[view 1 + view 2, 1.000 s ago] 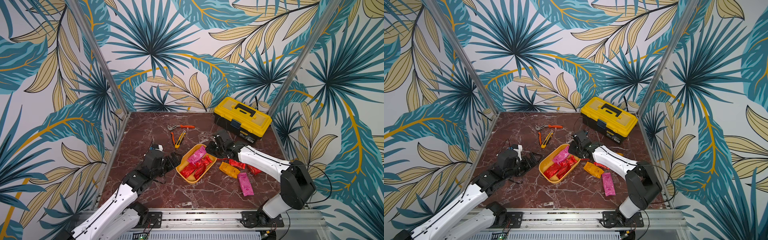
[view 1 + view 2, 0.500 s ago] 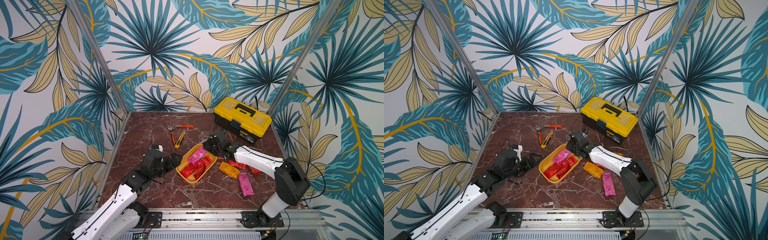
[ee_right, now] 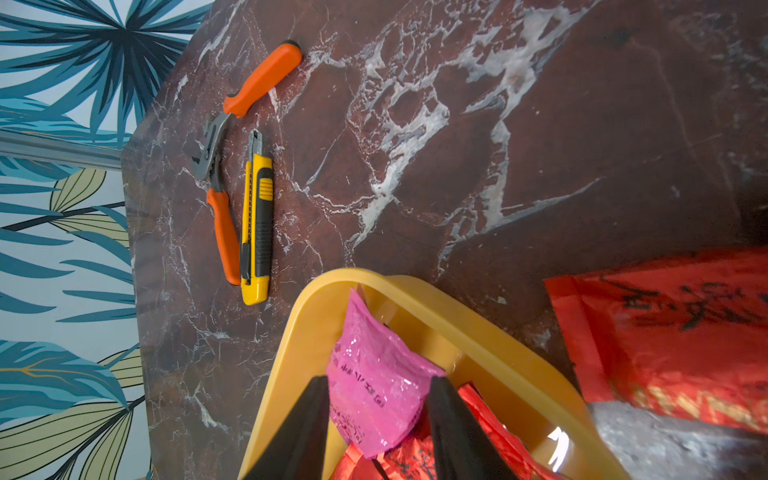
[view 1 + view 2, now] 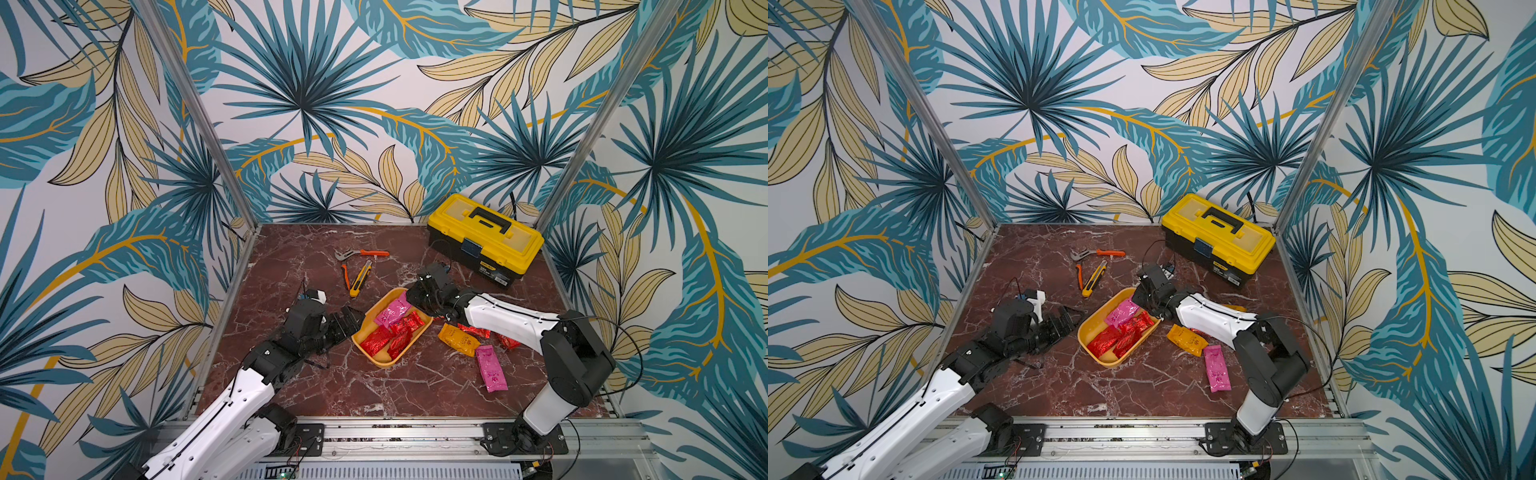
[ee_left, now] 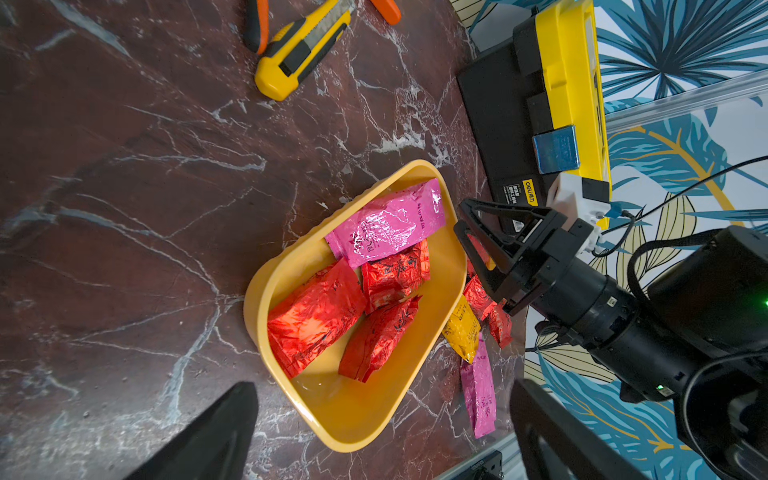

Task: Take the tea bags out of the storage box
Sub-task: Pick up the tea bag from the storage box.

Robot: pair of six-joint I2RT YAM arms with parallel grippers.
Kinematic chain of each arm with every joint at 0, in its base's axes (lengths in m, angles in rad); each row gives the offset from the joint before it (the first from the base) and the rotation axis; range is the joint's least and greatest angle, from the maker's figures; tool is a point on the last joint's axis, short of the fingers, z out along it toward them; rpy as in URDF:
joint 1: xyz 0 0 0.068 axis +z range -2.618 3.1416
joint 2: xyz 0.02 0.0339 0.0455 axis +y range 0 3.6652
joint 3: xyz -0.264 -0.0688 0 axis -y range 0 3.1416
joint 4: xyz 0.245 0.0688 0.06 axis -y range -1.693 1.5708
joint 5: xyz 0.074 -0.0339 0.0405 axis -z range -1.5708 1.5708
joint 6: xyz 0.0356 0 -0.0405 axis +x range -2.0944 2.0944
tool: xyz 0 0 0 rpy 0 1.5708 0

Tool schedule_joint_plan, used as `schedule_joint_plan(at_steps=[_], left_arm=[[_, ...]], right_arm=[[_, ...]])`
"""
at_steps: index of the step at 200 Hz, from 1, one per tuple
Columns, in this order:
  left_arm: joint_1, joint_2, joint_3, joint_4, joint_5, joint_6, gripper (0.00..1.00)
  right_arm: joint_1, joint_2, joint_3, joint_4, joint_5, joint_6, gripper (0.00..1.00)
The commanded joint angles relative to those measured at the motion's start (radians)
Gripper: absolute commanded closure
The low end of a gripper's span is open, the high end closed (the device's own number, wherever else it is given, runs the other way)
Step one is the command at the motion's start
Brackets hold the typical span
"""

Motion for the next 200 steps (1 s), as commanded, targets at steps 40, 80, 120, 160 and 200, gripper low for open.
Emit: schedule_joint_plan(at_steps=[40,80,120,160,200], left_arm=[[0.008,-0.005,-0.022,-0.012,0.009,0.011,0.00],[0.008,0.001,-0.021,-0.010,0.019,0.011,0.00],[0.009,0.008,-0.020,-0.012,0.025,0.011,0.00],[0.009,0.021,-0.018,-0.009,0.036,0.011,0.00],[0.011,0.032,-0.017,-0.007,0.044,0.010,0.00]], right_arm=[[0.004,0.015,-0.039,0.010,-0.002,0.007,0.56],[0.004,0.030,-0.045,0.029,-0.014,0.006,0.56],[0.004,0.046,-0.042,0.067,-0.030,-0.007,0.56],[0.004,0.067,-0.040,0.098,-0.040,-0.015,0.56],[0.004,0.085,-0.045,0.122,-0.046,-0.022,0.57]])
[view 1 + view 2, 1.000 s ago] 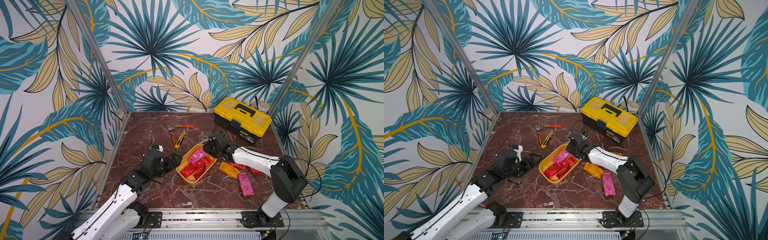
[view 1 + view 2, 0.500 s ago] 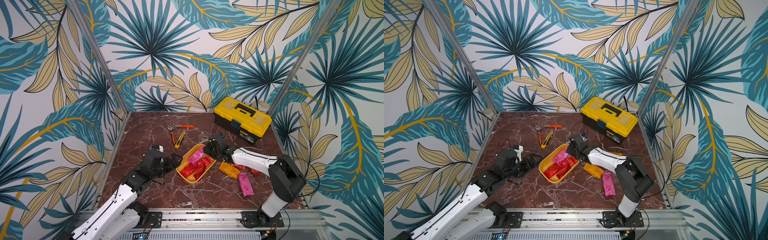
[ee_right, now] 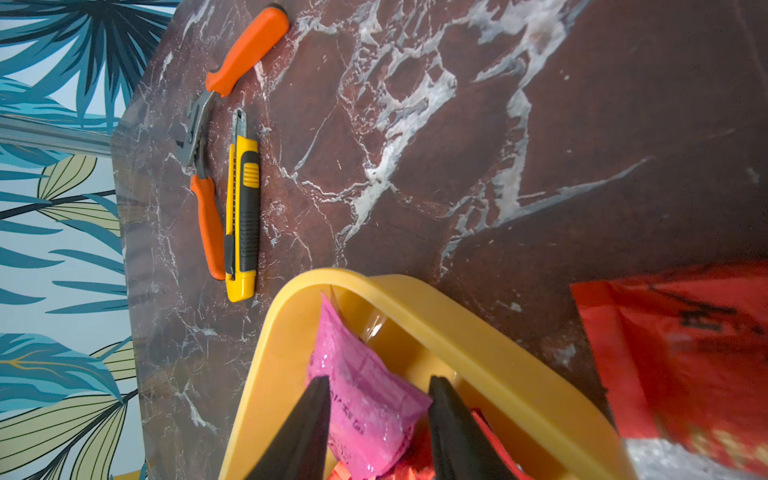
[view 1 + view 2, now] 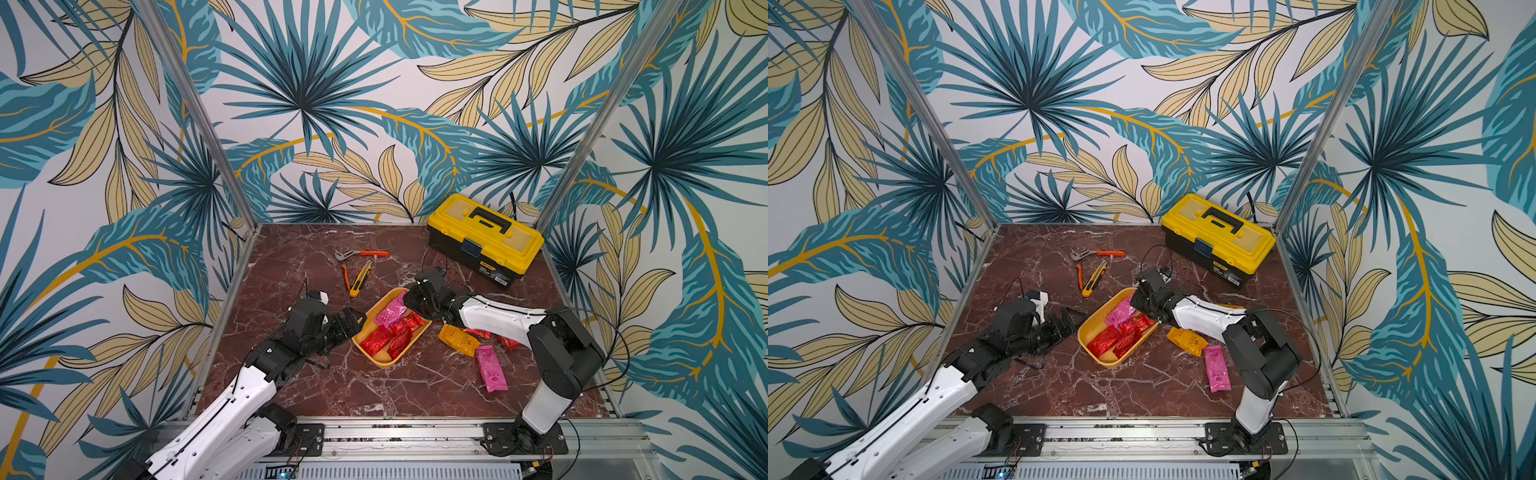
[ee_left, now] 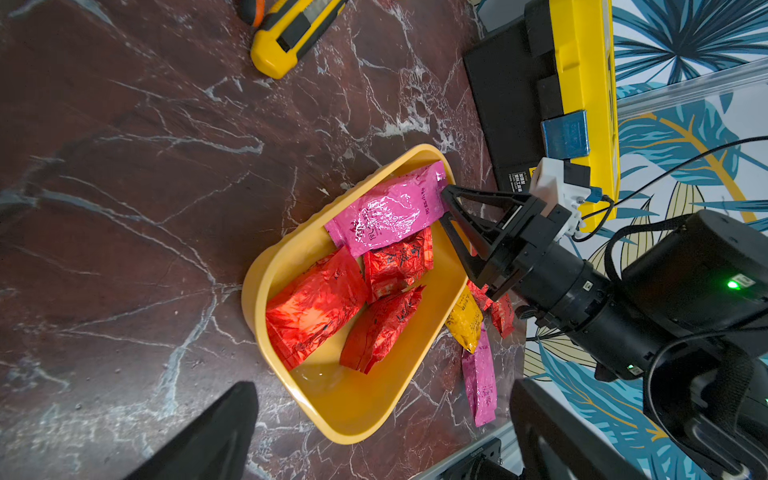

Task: Take the tea bags out of the storage box
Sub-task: Pick up the tea bag from the storage box.

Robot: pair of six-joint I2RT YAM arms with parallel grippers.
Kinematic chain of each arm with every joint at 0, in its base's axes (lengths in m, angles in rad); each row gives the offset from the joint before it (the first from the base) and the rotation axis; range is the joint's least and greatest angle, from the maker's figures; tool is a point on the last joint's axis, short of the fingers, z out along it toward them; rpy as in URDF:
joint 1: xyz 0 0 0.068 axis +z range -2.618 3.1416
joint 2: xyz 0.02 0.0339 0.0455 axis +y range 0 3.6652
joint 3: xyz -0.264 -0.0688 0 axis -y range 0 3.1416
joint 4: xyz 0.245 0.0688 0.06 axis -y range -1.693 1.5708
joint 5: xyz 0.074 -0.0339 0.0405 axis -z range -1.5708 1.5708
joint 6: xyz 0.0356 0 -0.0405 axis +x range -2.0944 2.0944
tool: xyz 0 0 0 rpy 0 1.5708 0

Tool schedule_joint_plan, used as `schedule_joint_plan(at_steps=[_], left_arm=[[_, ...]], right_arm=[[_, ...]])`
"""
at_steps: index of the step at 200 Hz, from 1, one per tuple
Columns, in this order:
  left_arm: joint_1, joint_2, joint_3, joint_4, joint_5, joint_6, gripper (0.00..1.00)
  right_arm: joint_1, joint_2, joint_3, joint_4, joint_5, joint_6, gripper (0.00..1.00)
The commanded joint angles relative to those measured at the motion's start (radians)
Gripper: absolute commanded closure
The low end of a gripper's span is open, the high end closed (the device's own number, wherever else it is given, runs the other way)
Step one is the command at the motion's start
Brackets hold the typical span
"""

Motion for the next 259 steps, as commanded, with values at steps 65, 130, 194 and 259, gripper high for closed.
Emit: schedule_joint_plan(at_steps=[65,130,194,259], left_arm=[[0.009,0.016,-0.009,-0.005,0.023,0.002,0.00],[0.008,0.016,-0.004,-0.017,0.025,-0.010,0.00],[0.007,0.014,0.007,-0.017,0.027,-0.022,0.00],[0.008,0.024,0.030,-0.015,-0.035,-0.050,0.00]], right_arm=[[0.003,0.035,-0.036,0.094,-0.021,-0.031,0.71],[0.003,0.021,-0.026,0.127,-0.048,-0.036,0.90],[0.002,-0.038,-0.028,0.113,-0.077,-0.035,1.00],[-0.046,-0.216,-0.018,-0.014,-0.018,-0.087,1.00]])
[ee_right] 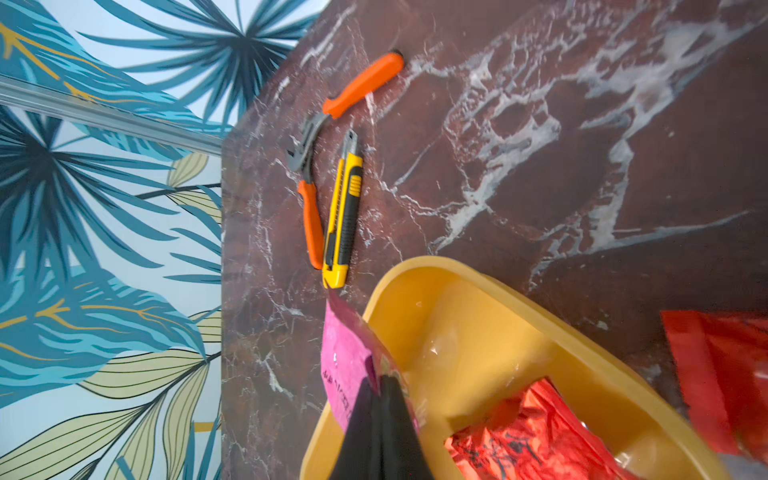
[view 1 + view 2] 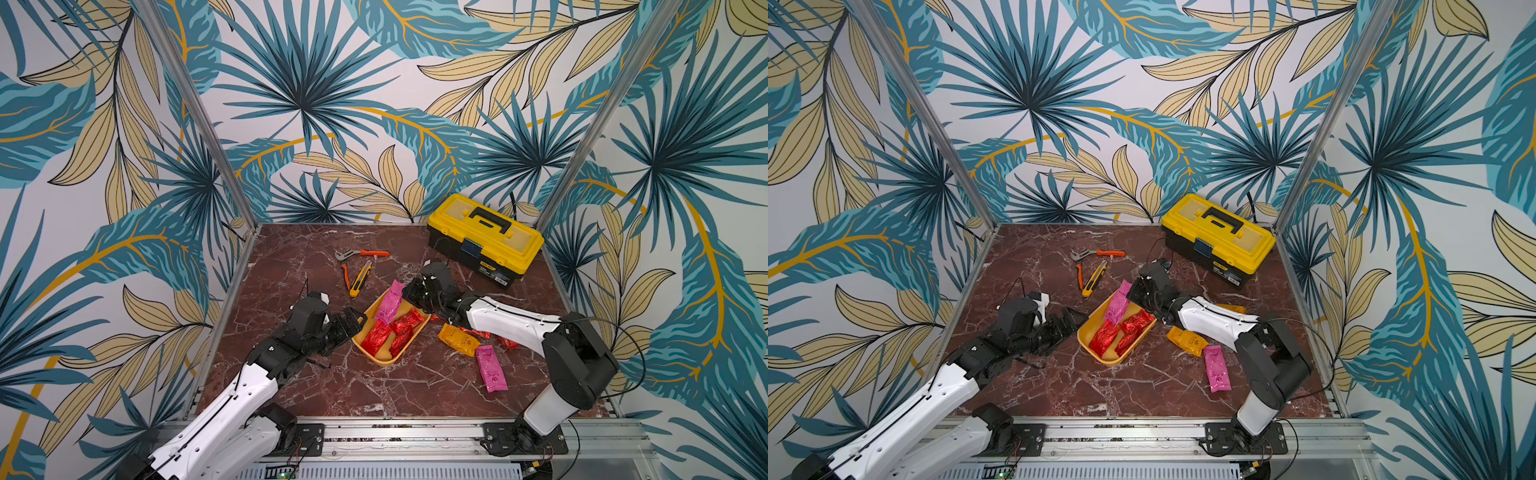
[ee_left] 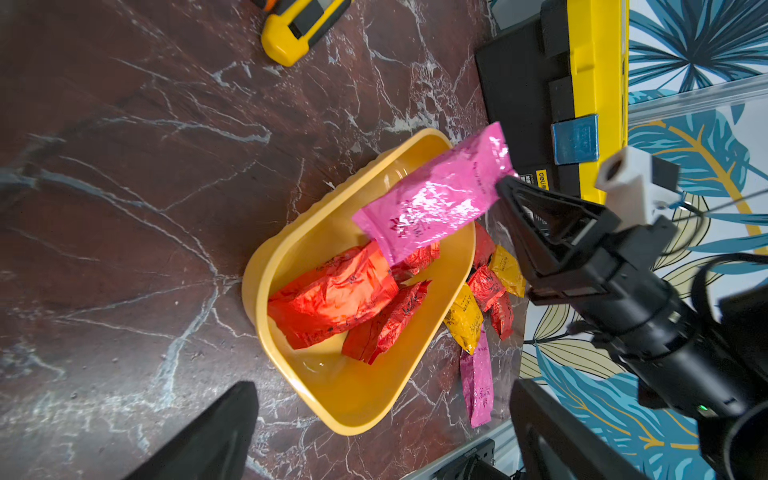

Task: Take the tea bags out of the storage box
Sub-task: Pick up the tea bag from the storage box, then place the tea bag at the center of the board.

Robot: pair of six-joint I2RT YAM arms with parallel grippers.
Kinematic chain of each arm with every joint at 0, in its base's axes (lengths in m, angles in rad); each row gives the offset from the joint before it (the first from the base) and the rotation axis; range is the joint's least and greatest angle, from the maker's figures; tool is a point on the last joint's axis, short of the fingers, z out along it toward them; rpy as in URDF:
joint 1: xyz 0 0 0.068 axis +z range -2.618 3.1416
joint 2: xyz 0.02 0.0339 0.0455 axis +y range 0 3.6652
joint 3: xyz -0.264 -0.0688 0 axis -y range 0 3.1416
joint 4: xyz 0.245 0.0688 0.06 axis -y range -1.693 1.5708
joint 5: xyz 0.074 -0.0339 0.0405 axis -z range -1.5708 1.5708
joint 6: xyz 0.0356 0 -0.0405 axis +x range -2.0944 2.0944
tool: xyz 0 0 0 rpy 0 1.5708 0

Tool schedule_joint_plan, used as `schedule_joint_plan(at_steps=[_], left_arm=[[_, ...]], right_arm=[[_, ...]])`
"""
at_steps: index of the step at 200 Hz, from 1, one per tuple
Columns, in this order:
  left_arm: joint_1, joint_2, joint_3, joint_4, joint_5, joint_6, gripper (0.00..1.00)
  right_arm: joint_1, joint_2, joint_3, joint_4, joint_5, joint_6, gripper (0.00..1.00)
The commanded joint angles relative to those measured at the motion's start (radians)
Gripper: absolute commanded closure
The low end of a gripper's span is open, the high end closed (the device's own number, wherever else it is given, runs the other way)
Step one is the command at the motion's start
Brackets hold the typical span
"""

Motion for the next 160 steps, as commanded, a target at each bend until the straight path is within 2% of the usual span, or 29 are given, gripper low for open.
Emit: schedule_joint_plan(at_steps=[1,31,67,113,160], left_arm=[[0.005,0.009,0.031,-0.010,-0.030,-0.010,0.00],[0.005,0.064,0.063,0.020,0.043,0.011,0.00],[-0.011,0.169,0.081,0.114,0.169,0.013,0.00],[-0.090,0.278,0.109,0.215,0.173,0.013,0.00],[-0.109,0.321,0.121,0.243,0.150,0.019,0.00]], right_arm=[[-0.032,-0.073,-0.002,-0.085,0.047,-0.044,1.00],[-0.118,-0.153,-0.033,-0.121,0.035,-0.059,1.00],[-0.299,-0.246,-0.135,-0.158,-0.042,-0.085,1.00],[-0.516,-0.342,-0.254,-0.233,-0.146,-0.174,1.00],[-0.560,-0.335,-0.305,-0.354,-0.183,-0.255,1.00]])
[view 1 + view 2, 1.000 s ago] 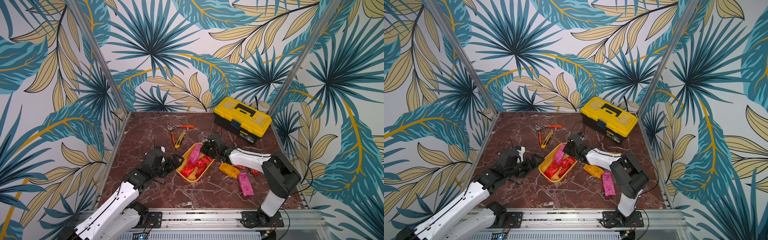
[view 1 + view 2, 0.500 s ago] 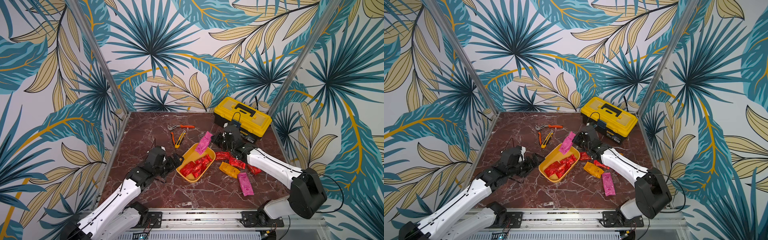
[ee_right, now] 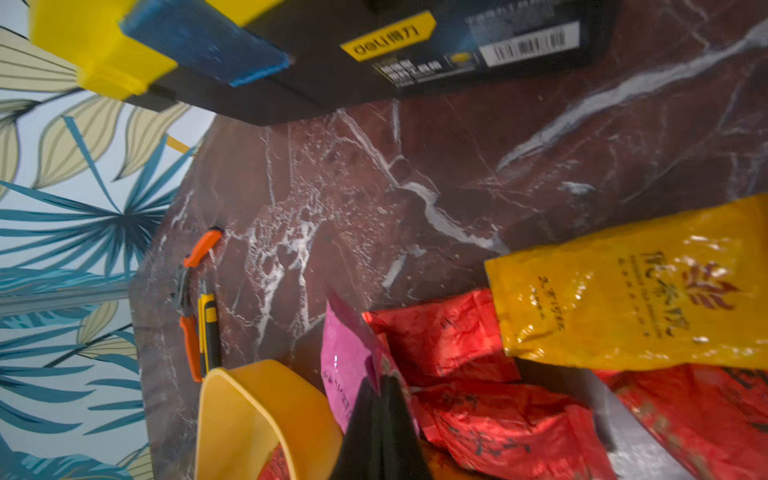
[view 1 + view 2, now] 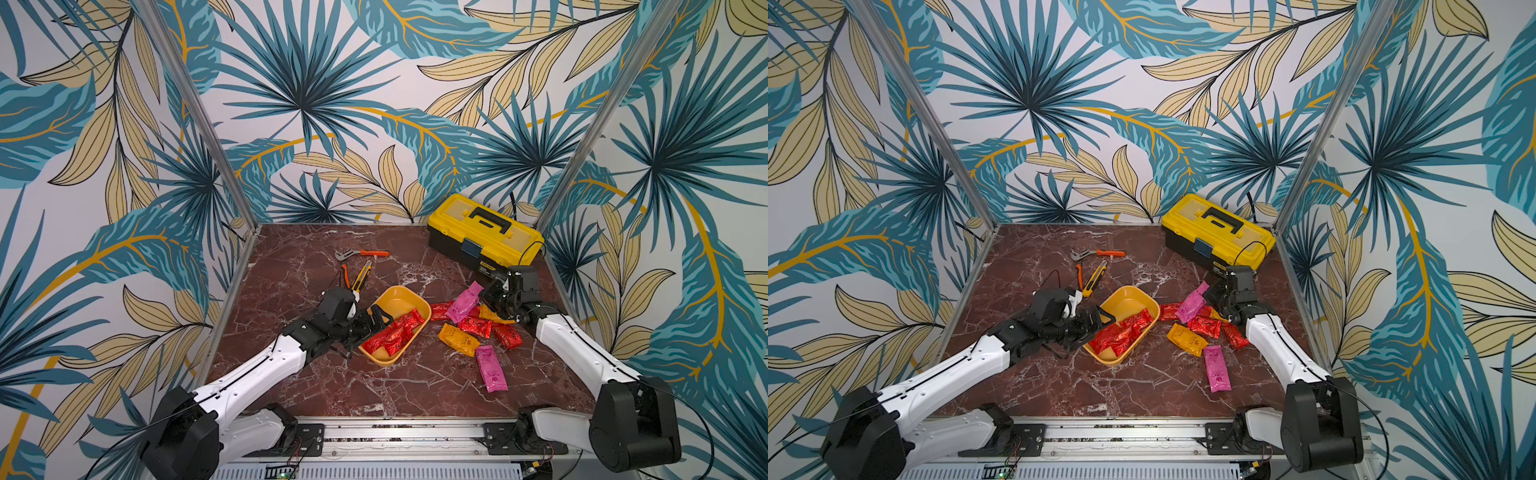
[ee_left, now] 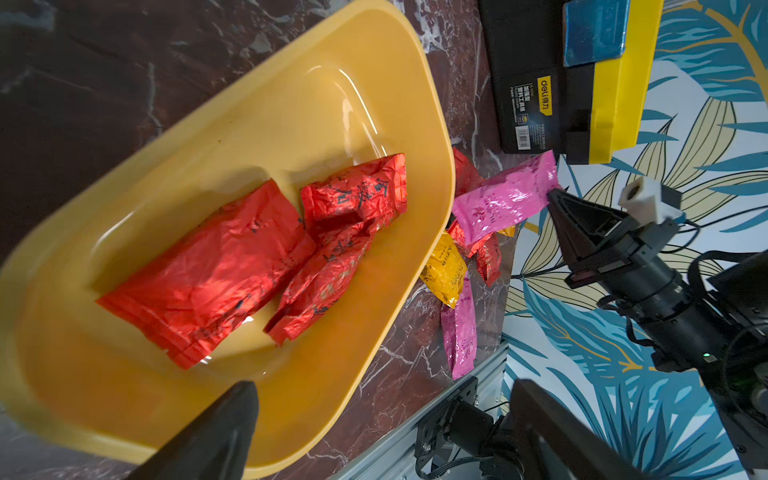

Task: Take the tea bags out of the storage box
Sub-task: Place the tea bag at the center of the board, then pick up the tea bag from the storage box.

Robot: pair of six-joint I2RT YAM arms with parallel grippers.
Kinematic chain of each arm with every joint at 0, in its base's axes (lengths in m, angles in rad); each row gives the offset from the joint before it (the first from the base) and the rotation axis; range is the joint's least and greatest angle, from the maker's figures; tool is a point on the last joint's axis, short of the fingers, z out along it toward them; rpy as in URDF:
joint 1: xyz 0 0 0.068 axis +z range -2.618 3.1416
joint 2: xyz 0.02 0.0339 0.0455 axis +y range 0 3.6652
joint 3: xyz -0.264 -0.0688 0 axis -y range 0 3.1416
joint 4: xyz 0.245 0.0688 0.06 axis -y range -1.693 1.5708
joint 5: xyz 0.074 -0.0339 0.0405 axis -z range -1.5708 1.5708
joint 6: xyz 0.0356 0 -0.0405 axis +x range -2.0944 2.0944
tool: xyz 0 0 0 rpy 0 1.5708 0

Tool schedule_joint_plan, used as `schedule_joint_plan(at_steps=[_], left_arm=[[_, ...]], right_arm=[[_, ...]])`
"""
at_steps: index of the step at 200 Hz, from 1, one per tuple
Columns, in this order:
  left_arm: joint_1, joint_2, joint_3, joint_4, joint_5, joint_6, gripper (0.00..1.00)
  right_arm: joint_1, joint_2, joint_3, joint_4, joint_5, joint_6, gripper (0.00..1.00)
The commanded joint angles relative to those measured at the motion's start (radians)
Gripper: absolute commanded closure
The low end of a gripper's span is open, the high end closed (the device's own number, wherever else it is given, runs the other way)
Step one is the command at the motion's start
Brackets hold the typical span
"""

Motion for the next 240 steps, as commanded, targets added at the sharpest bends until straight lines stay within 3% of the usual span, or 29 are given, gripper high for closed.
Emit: schedule_joint_plan(at_steps=[1,55,88,131,160,203,240], left_arm=[[-0.006,0.005,0.035,0.043,-0.012,0.019,0.00],[-0.006,-0.020,0.024,0.010,-0.053,0.039,0.00],[-0.006,-0.023,0.049,-0.049,-0.086,0.094,0.00],[-0.007,0.046,0.161,-0.213,-0.102,0.286,0.01],[-0.010,0.143,0.268,-0.312,-0.057,0.457,0.15],[-0.044,0.327,0.457,-0.442,-0.044,0.631,0.37],[-0.079,0.471,0.574,-0.506,-0.060,0.748,0.41]], right_arm=[[-0.008,-0.004,-0.041,-0.082,-0.037,-0.069,1.00],[-0.009,-0.042,-0.031,-0.199,0.073,-0.144,0.69],[-0.009,-0.065,0.005,-0.268,0.114,-0.173,0.57],[-0.009,-0.099,0.053,-0.304,0.076,-0.213,0.57],[-0.007,-0.117,0.101,-0.312,-0.041,-0.283,0.60],[0.017,-0.089,0.164,-0.321,-0.313,-0.345,0.63],[0.083,-0.120,0.154,-0.308,-0.371,-0.300,0.64]])
